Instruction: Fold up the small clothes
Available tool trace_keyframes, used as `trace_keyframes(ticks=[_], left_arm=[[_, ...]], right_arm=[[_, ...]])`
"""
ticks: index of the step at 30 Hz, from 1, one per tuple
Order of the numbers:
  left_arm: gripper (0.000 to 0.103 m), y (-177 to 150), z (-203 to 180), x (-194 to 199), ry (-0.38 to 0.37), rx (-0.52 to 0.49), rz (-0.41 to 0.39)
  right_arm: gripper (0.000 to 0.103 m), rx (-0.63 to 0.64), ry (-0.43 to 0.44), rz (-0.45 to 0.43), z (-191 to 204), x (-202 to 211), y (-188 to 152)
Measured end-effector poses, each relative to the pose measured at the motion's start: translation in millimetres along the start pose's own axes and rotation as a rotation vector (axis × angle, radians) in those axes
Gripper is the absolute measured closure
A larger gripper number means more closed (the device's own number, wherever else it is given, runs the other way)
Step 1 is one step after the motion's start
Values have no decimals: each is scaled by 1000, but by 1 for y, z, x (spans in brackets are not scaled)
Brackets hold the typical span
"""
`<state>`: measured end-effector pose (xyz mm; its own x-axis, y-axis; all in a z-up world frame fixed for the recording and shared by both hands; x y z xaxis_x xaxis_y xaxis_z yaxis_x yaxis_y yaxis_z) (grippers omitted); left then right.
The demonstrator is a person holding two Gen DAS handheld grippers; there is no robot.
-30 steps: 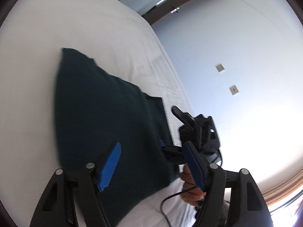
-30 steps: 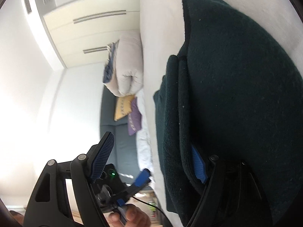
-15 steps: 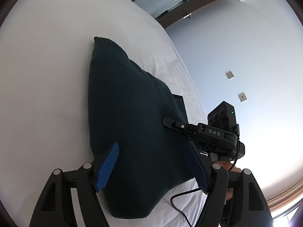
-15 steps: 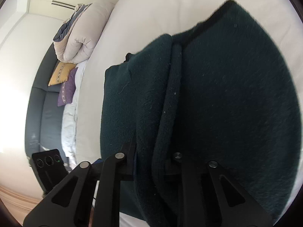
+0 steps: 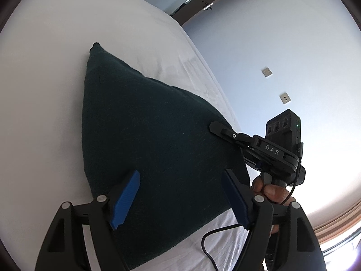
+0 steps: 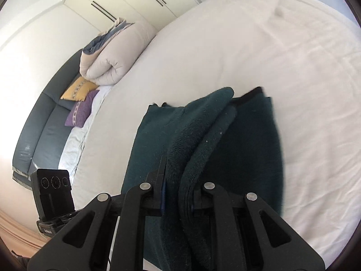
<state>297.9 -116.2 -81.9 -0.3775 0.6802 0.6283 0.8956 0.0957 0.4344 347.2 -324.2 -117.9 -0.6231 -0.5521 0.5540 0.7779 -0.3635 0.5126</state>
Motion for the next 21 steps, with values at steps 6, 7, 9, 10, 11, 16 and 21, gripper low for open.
trace_keyframes(ticks=[6, 7, 9, 10, 11, 16, 21], left_arm=[[27, -10, -9, -22, 7, -37, 50], [27, -11, -8, -24, 22, -39, 54], [27, -13, -8, -25, 21, -35, 54], [27, -14, -7, -24, 24, -36, 52], [27, -15, -6, -24, 27, -37, 53], [27, -15, -5, -18, 48, -61, 24], [27, -11, -9, -10, 94, -105, -24]], right_arm=[[90, -171, -22, -8, -76, 12, -13], [90, -207, 23, 22, -84, 6, -19], [90, -217, 36, 16, -89, 5, -19], [90, -207, 25, 16, -86, 6, -17], [90, -195, 13, 17, -85, 7, -16], [86, -212, -24, 8, -79, 12, -14], [81, -153, -140, -99, -59, 46, -3]])
Point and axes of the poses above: each gripper's, at about its wrist camera, not at the fingertips, and x roughly against the way its jaws point, z to its left, y to its top, the point moved 6 cm from there along -x, roughly the way its jaws point, and after that the axes turned 6 degrees about y, right-handed, at the moved point
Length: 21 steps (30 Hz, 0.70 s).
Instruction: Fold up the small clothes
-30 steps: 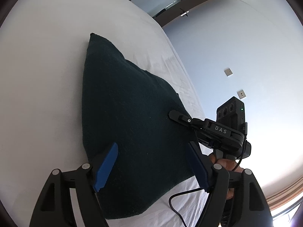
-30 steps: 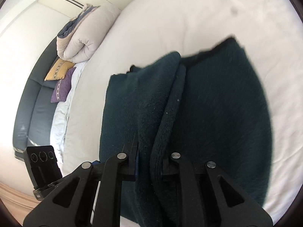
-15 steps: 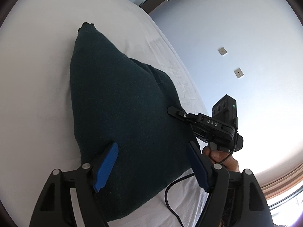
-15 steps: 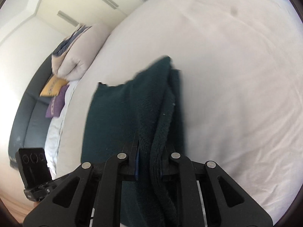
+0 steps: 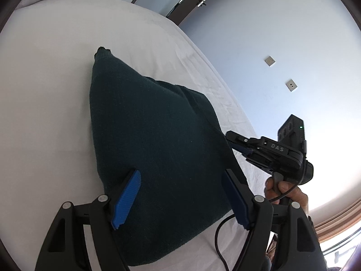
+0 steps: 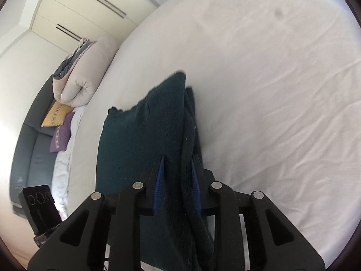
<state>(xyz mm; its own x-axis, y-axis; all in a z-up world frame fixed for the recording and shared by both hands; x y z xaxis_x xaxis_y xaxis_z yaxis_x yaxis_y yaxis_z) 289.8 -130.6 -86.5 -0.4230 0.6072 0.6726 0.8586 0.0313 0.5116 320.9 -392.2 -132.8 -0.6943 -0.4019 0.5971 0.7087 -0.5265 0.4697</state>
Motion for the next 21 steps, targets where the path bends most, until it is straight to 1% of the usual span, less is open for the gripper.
trace_keyframes(ticks=[1, 2, 4, 6, 7, 9, 10, 11, 12, 13, 15, 16, 18, 19, 20, 21], left_arm=[[27, 0, -1, 0, 13, -14, -4], [27, 1, -2, 0, 27, -30, -7], [27, 1, -4, -1, 52, -58, -8], [27, 2, -4, -4, 81, -81, -7], [27, 3, -5, -4, 90, -90, -8], [27, 8, -10, -8, 111, -114, -9], [27, 10, -12, -8, 118, -127, -11], [27, 13, -13, -8, 123, -138, -13], [27, 18, -14, -7, 130, -148, -19], [27, 24, -14, -7, 139, -156, -26], [27, 39, -11, -10, 158, -158, -40], [29, 46, -9, -14, 167, -154, -38], [38, 59, -1, -34, 201, -144, 14], [48, 62, 4, -43, 221, -141, 36], [54, 64, 10, -51, 239, -136, 54], [57, 63, 15, -60, 257, -125, 77]], right_arm=[[81, 21, 5, -23, 7, 8, 0], [81, 51, 32, -43, 18, 15, -2], [81, 101, 92, -46, 36, 25, -9], [81, 134, 143, -1, 50, 20, -21], [81, 139, 152, 30, 52, 14, -27], [81, 130, 98, 88, 41, -4, -35], [81, 100, 73, 115, 29, -11, -38], [81, 52, 84, 126, 16, -16, -40], [82, 10, 129, 117, 7, -16, -40], [83, -18, 165, 106, 1, -14, -40], [83, -45, 198, 99, -6, -12, -41], [84, -43, 206, 99, -8, -12, -41], [84, -44, 217, 99, -11, -13, -42], [84, -57, 229, 98, -13, -14, -42], [84, -71, 241, 97, -17, -14, -43], [87, -84, 253, 95, -22, -15, -44]])
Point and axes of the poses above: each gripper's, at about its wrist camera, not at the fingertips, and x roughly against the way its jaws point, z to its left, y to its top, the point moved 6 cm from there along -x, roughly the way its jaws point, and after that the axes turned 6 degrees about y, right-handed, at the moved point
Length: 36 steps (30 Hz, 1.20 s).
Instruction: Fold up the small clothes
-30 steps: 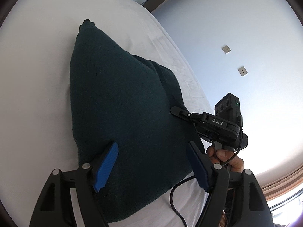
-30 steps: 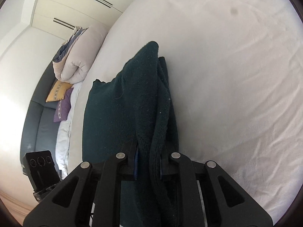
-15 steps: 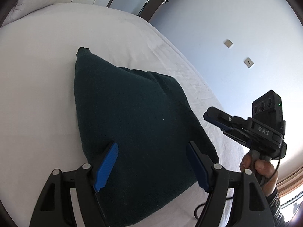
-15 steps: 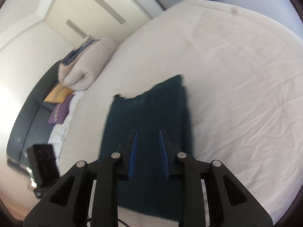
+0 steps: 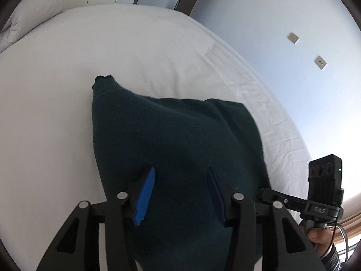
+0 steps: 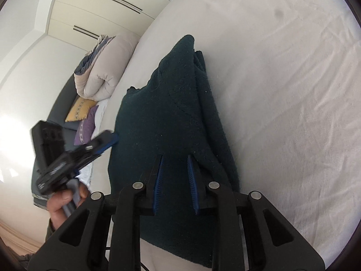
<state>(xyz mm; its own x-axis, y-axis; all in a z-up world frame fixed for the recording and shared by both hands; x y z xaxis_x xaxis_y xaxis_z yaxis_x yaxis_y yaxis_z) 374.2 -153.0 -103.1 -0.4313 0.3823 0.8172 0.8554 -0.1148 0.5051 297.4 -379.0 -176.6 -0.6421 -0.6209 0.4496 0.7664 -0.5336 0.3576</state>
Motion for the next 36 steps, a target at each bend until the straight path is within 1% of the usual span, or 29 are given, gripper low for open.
trace_keyframes(ticks=[1, 3, 5, 6, 9, 10, 11, 13, 14, 15, 17, 18, 20, 21, 23, 26, 27, 28, 31, 32, 34, 35, 36], left_arm=[[60, -1, 2, -6, 11, 0, 10], [60, -4, 0, -10, 28, -18, -3], [60, -7, -3, -11, 62, -53, -9], [59, -8, -5, -12, 78, -66, -12], [59, -10, -4, -13, 82, -67, -14], [59, -10, -3, -13, 79, -67, -15], [59, -10, -2, -13, 80, -70, -15], [59, -11, -2, -12, 84, -75, -16], [59, -11, -2, -12, 85, -75, -17], [59, -9, -1, -13, 87, -74, -18], [59, -11, -1, -11, 91, -75, -27], [59, -12, -1, -11, 92, -78, -32], [59, -14, -1, -12, 95, -84, -41], [59, -14, 0, -12, 96, -86, -45], [58, -14, -1, -13, 101, -93, -52], [58, -16, 0, -13, 110, -101, -68], [58, -17, 0, -12, 112, -104, -72], [58, -17, 0, -12, 113, -105, -74], [58, -17, -1, -8, 125, -122, -82], [58, -17, -2, -6, 127, -125, -85], [56, -17, -4, 3, 131, -135, -93], [51, -18, -4, 9, 130, -134, -92], [39, -19, -3, 17, 115, -122, -93]], right_arm=[[89, -9, 8, -2, -5, -1, 0], [103, -17, 3, -6, -15, -2, 0], [103, -40, 34, -12, -21, -2, 0], [103, -37, 27, -14, -20, -1, 0], [103, 13, -39, -23, -5, 3, 1], [100, 26, -55, -32, 3, 6, 0], [99, 44, -69, -38, 15, 1, -1], [99, 98, -88, -53, 35, 7, -6], [99, 118, -89, -50, 45, 7, -6], [99, 121, -108, -44, 50, 6, -8], [99, 125, -154, 0, 44, -4, -14], [99, 111, -178, 19, 34, -10, -18], [100, 106, -130, -7, 23, -11, -19], [102, 94, -109, -20, 20, -11, -19], [103, 75, -86, -29, 19, -9, -18], [103, 91, -94, -23, 20, -7, -18], [100, 88, -89, -22, 23, -4, -17], [100, 81, -85, -27, 28, 2, -15], [97, 88, -70, -89, 37, 23, -6], [95, 99, -81, -119, 41, 32, -1], [82, 108, -104, -147, 43, 46, 6], [54, 104, -123, -159, 43, 51, 10], [19, 92, -141, -180, 42, 56, 13]])
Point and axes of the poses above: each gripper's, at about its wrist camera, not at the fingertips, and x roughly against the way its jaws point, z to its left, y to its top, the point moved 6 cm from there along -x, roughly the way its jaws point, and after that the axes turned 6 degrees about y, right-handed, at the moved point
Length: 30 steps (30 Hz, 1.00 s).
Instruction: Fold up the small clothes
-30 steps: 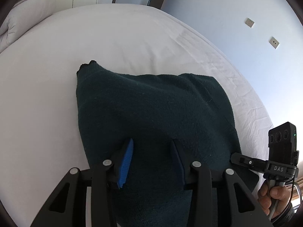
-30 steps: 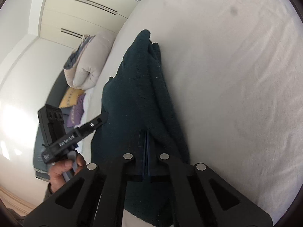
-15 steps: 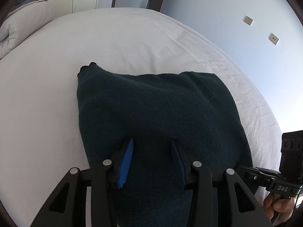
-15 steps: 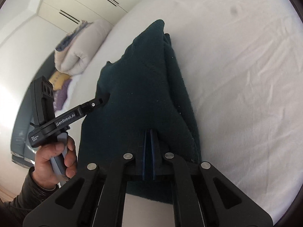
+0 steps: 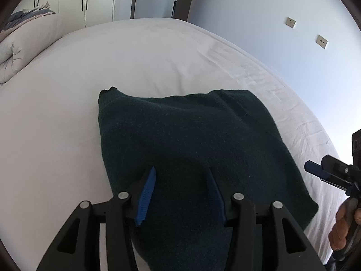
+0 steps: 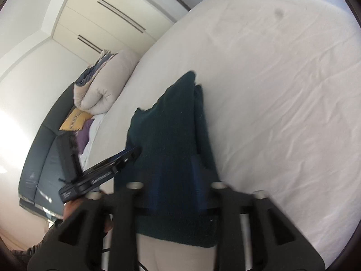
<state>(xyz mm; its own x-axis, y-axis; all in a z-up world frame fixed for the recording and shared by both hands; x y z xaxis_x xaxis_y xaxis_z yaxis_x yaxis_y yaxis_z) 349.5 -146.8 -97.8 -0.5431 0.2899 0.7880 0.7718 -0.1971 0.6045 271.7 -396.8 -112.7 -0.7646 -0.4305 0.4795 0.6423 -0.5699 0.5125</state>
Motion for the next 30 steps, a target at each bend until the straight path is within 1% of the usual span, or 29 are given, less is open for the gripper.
trace_keyframes(ticks=[1, 2, 4, 5, 6, 7, 9, 10, 11, 13, 14, 16, 17, 18, 19, 20, 22, 24, 27, 29, 30], left_arm=[[31, 0, 2, 10, -17, 17, -13], [16, 1, 7, 19, -14, 35, -34], [3, 2, 24, 37, 11, 86, -94], [1, 1, 32, 38, 5, 115, -95], [2, -3, 42, 32, -21, 161, -57], [4, -7, 50, 24, -49, 202, -12], [23, -19, 61, 8, -103, 274, 72], [27, -22, 64, 0, -129, 296, 107], [32, -26, 63, -7, -155, 317, 136], [32, -31, 60, -14, -199, 346, 158], [33, -32, 59, -16, -212, 355, 165], [41, -31, 56, -20, -248, 377, 190], [43, -31, 54, -21, -250, 374, 201], [45, -31, 50, -21, -237, 356, 205], [48, -30, 47, -18, -223, 337, 207], [53, -30, 45, -17, -210, 321, 208], [59, -29, 42, -12, -189, 296, 206], [65, -28, 41, -3, -186, 281, 194], [68, -28, 41, 13, -200, 290, 173], [68, -29, 41, 32, -202, 286, 152], [68, -30, 41, 48, -191, 265, 130]], right_arm=[[11, -8, -13, -20, -2, 4, 3], [10, -8, -13, -27, -2, 5, 7], [10, -4, -7, -9, -3, 4, 12], [11, -3, -9, 6, -4, 1, 14], [11, -4, -9, 27, -5, -4, 17], [11, -12, -11, 60, -8, -12, 18], [12, -45, -32, 106, -18, -24, 20], [12, -60, -35, 125, -22, -30, 21], [13, -65, -26, 142, -23, -37, 21], [18, -47, -30, 166, -19, -51, 21], [22, -30, -35, 187, -16, -56, 20], [32, 3, -59, 237, -10, -69, 15], [41, 17, -76, 256, -9, -74, 13], [52, 26, -90, 276, -8, -78, 12], [57, 22, -88, 291, -8, -81, 12], [66, 11, -82, 303, -8, -83, 12], [70, 14, -97, 303, -5, -83, 12], [78, 43, -123, 285, 1, -77, 8], [82, 71, -141, 245, 19, -60, 4], [83, 110, -154, 230, 39, -45, -2], [84, 140, -163, 227, 52, -27, -8]])
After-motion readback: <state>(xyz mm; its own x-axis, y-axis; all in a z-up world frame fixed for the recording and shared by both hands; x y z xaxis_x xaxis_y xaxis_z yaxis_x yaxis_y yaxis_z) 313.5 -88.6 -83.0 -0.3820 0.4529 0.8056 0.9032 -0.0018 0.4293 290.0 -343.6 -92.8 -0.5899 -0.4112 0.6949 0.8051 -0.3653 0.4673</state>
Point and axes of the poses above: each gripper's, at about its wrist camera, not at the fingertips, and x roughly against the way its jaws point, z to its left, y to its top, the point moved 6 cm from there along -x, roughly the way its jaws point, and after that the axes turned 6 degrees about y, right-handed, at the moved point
